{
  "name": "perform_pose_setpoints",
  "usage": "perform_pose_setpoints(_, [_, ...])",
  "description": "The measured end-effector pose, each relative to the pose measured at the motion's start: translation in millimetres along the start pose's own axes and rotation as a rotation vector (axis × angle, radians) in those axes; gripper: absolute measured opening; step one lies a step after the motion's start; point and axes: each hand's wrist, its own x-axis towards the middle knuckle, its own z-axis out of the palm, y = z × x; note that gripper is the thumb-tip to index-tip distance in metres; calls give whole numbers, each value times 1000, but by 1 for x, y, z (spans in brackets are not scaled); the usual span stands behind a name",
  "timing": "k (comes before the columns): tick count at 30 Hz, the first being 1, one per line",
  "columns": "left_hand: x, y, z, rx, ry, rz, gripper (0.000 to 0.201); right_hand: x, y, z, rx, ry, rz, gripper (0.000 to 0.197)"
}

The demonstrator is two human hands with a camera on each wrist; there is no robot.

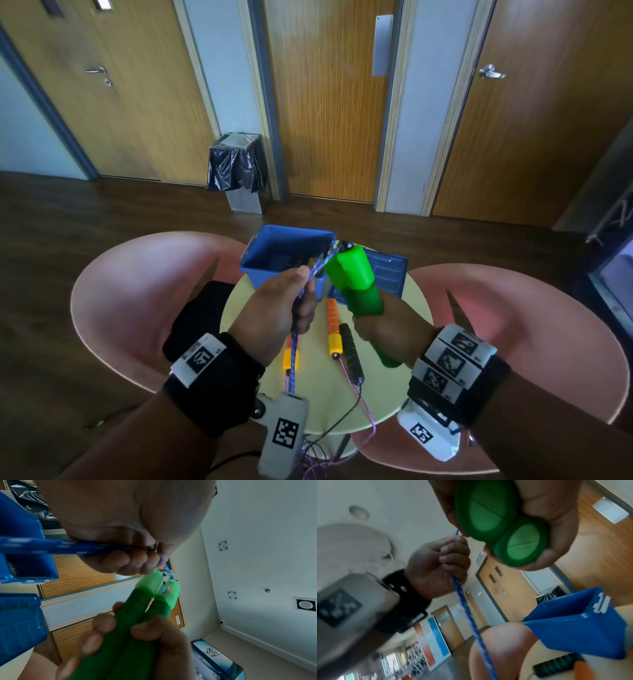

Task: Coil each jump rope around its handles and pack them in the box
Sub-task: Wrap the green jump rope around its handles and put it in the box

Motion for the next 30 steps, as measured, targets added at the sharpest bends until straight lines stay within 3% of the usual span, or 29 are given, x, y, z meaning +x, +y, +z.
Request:
perform_pose_setpoints(3, [0,-1,12,9,-9,20,29,-4,-5,9,426,-8,81,27])
perform_pose_setpoints(7, [-5,-5,27,82,-75,-3,28,-10,-20,10,960,-15,98,12])
perform_pose_setpoints(12, [-8,1,31,144,-118,-61,35,-21,-26,4,1191,-186,70,21])
perform_pose_setpoints(16, [-12,19,30,70,-199,-167,34,-24,-21,-2,1282,-399,30,58])
perform_pose_setpoints(18, [-14,27,31,41,-237,-202,33,-24,-20,-5,1288,-489,0,59])
perform_pose_setpoints(21, [-17,35,33,131,-217,-181,45,-22,-19,-10,1194,-485,1,43])
perform_pose_setpoints(24, [-13,26,19,516,-153,-19,36,-12,-16,-17,935,-328,63,37])
perform_pose_setpoints(26, [-9,13,8,753,-154,48,32,-5,-15,-22,631,-149,88,36])
perform_pose_setpoints(28, [-7,3,2,869,-158,80,33,5,-15,-28,223,27,78,21])
perform_pose_setpoints(29, [-8,1,3,920,-161,105,34,12,-13,-31,17,86,54,11])
perform_pose_setpoints(30, [-9,-1,2,969,-160,135,36,20,-12,-35,-172,113,30,14])
